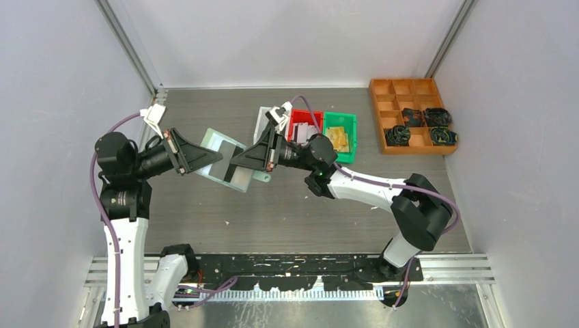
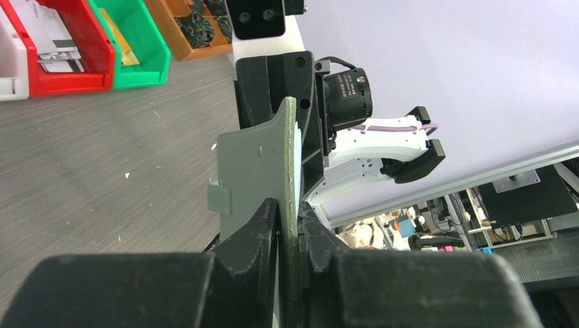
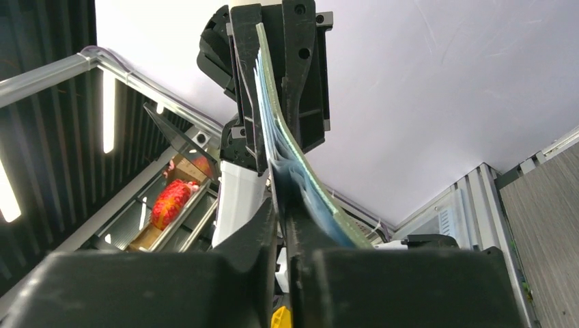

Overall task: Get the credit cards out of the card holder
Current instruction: Remove the credit card from the card holder, then place the credit card in the storage box.

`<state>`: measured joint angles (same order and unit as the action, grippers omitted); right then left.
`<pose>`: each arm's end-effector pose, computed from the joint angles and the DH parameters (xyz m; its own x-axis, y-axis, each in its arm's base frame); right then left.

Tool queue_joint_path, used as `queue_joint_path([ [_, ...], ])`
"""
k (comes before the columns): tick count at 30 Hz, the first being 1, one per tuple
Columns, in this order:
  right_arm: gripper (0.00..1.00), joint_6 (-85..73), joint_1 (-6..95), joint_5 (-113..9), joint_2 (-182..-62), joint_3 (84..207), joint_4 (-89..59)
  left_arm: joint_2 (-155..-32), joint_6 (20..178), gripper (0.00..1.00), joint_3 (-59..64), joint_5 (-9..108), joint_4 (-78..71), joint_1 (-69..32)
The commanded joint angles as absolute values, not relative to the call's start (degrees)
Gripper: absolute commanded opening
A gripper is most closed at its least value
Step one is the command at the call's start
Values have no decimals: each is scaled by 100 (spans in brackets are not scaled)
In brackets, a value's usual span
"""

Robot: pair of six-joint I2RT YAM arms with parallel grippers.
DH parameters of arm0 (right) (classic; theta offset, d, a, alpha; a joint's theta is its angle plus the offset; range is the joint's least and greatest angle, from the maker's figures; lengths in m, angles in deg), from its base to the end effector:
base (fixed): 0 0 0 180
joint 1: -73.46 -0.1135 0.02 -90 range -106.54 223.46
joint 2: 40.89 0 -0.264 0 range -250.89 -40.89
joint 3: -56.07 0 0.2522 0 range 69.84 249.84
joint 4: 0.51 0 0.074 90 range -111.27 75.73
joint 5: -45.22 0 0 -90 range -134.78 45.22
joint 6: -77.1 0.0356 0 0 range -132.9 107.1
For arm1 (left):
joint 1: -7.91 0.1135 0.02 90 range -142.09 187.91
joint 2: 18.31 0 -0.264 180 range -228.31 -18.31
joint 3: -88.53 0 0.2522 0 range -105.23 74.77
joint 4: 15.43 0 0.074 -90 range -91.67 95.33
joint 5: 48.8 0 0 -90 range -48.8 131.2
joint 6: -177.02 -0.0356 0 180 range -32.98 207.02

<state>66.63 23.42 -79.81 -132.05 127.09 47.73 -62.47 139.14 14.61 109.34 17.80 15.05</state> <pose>0.2111 0.2838 0.3392 -0.8820 0.2011 -0.4262 -0.4706 -0.3300 0.8183 0.1397 -0.0158 0.4173 -0.7259 -0.3871 -0.5685 0.4886 0.2916 -0.8223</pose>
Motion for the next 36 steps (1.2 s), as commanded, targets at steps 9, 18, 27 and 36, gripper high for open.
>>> queue_joint_path([
  [9, 1, 6598, 2555, -8064, -12681, 12094, 5132, -6257, 13484, 0, 1017, 11160, 1747, 1494],
  [18, 1, 6090, 3697, -8816, -11472, 11468, 3554, -6288, 12783, 0, 661, 11393, 2037, 1494],
  [27, 1, 2695, 4575, -7851, -11264, 13547, -2276, -5967, 12632, 0, 599, 11952, 1425, 1492],
  [36, 1, 1764, 4635, -7286, -13787, 15560, -3321, -5366, 11690, 1, 597, 12432, 1274, 1493],
])
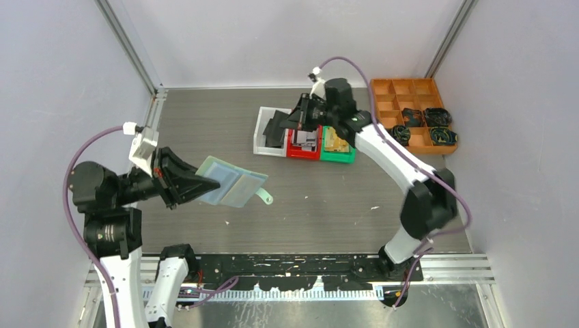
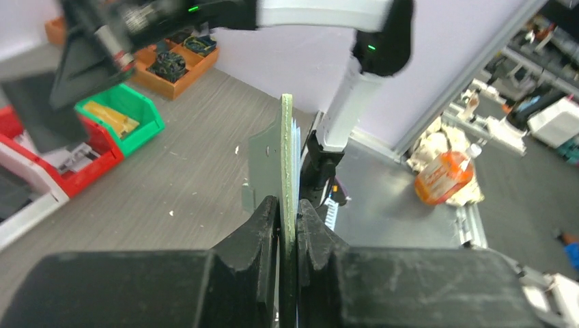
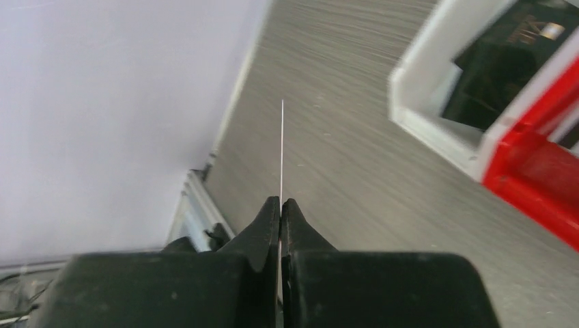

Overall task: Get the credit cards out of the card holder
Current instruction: Place the credit card in the storage box.

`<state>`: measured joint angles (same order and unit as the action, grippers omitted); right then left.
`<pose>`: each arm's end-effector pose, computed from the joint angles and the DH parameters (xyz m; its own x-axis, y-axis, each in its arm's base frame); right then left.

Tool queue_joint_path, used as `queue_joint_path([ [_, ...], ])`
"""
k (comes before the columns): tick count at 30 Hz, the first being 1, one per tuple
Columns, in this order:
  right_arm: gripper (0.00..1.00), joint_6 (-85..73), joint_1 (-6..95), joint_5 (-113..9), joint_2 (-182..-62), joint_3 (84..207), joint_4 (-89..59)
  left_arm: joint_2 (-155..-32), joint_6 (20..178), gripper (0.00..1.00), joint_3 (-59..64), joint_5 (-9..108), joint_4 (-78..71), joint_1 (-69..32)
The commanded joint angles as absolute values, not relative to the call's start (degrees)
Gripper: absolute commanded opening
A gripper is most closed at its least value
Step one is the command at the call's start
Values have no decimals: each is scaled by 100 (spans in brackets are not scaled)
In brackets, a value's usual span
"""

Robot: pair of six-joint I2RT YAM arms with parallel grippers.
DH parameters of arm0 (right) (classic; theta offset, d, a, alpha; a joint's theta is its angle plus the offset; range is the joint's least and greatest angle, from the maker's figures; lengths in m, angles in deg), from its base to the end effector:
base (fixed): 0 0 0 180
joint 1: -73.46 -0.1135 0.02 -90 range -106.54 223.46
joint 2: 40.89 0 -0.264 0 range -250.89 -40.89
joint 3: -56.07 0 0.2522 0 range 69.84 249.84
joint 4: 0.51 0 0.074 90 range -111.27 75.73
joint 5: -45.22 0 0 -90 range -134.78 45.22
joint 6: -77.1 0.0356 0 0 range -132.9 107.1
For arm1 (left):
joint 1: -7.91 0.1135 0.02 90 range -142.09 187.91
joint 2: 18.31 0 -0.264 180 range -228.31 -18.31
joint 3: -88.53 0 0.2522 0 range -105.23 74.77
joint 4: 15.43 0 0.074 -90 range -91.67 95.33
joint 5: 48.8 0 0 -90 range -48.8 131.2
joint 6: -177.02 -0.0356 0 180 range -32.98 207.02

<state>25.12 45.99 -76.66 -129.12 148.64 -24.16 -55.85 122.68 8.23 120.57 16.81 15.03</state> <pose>0.3122 0.1835 0.3620 -0.7448 0.2023 -0.6359 -0.4763 0.5064 0.7189 0.0788 -0.0254 0.4603 -0.3985 -0.1581 -0.9034 0.8661 0.2592 -0.4274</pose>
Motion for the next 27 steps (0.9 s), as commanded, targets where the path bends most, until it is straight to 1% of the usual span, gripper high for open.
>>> queue_joint_path([
  [1, 1, 1681, 4638, -7248, -14044, 15799, -3438, -5347, 11621, 1, 591, 12464, 1326, 1494],
  [4, 1, 1444, 4633, -7012, -14732, 16535, -3821, -5348, 11556, 4, 563, 12512, 1455, 1492],
  [10, 1, 1411, 4637, -6881, -15793, 17614, -4017, -5414, 11534, 4, 517, 12495, 1470, 1494],
  [16, 1, 1505, 4597, -6838, -16486, 18332, -4043, -5374, 11532, 4, 513, 12495, 1475, 1494],
  [22, 1, 1418, 4498, -6793, -17157, 19109, -4386, -5331, 11523, 5, 534, 12474, 1529, 1494],
  [27, 1, 1257, 4357, -6512, -17597, 19543, -4623, -5333, 11524, 5, 520, 12437, 1541, 1494],
])
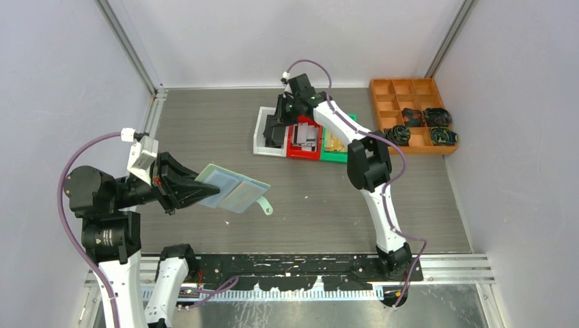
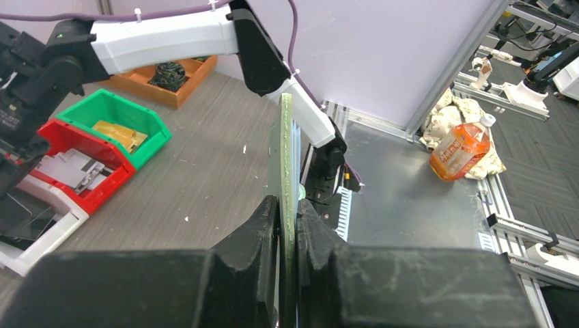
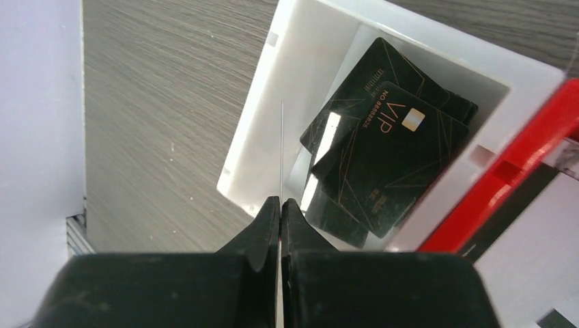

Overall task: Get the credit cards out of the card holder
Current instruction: Place the credit card in the storage box.

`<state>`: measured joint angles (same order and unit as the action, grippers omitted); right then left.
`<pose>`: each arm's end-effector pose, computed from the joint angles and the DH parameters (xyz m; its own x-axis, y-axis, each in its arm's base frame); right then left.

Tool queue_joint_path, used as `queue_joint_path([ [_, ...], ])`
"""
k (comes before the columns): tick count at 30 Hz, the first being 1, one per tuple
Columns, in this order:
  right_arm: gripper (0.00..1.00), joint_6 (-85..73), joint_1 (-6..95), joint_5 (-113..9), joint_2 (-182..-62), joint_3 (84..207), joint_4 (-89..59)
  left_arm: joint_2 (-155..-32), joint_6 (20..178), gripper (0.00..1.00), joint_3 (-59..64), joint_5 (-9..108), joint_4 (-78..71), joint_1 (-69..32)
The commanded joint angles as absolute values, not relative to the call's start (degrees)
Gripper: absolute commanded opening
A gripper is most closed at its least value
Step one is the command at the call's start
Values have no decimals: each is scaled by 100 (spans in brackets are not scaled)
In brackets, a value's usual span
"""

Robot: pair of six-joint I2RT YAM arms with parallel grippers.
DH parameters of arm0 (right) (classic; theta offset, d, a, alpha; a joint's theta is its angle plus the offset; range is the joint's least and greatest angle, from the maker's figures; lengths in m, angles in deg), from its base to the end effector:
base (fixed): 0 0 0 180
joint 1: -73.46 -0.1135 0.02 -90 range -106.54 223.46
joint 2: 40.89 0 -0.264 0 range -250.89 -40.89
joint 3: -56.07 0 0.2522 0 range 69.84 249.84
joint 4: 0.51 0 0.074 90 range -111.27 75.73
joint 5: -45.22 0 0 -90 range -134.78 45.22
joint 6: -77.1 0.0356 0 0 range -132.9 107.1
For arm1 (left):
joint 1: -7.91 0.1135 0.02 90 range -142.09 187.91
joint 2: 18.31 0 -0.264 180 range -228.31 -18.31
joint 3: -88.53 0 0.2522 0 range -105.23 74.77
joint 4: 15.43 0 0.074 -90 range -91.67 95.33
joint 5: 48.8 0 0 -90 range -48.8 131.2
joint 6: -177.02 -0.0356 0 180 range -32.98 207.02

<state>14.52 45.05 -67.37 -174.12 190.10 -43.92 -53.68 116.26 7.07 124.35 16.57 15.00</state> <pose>0.4611 0.2650 0.2370 -0.8454 0.0261 -0.5335 -0.3364 0.7498 0.5698 0.0595 -0.0282 0.4671 -0.2488 -0.0897 -0.9644 0.9390 0.2217 -0.2629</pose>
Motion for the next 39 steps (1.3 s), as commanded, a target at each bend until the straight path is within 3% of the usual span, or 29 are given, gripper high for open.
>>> queue_joint_path([
  [1, 1, 1239, 4347, -6483, -17688, 19662, -4697, -5336, 11529, 5, 519, 12435, 1554, 1490],
  [6, 4, 1011, 4295, -6083, -17892, 20052, -5084, -5342, 11517, 5, 484, 12470, 1594, 1489],
  [14, 7, 732, 4290, -5437, -17370, 19542, -5080, -5320, 11496, 5, 525, 12423, 1632, 1494],
  [21, 42, 803, 4294, -5324, -16884, 19288, -4990, -5324, 11502, 5, 501, 12415, 1644, 1493],
  [25, 51, 967, 4295, -5569, -16126, 18885, -4617, -5331, 11467, 5, 479, 12300, 1640, 1494],
  [31, 60, 1597, 4288, -6328, -14364, 17113, -3380, -5363, 11529, 4, 508, 11736, 1522, 1488],
  [34, 74, 2361, 4299, -7299, -13333, 15659, -1891, -5330, 12057, 3, 732, 11312, 878, 1494],
  [39, 87, 3961, 4289, -8254, -11956, 13445, 1353, -5402, 13029, 4, 941, 10593, 152, 1492],
])
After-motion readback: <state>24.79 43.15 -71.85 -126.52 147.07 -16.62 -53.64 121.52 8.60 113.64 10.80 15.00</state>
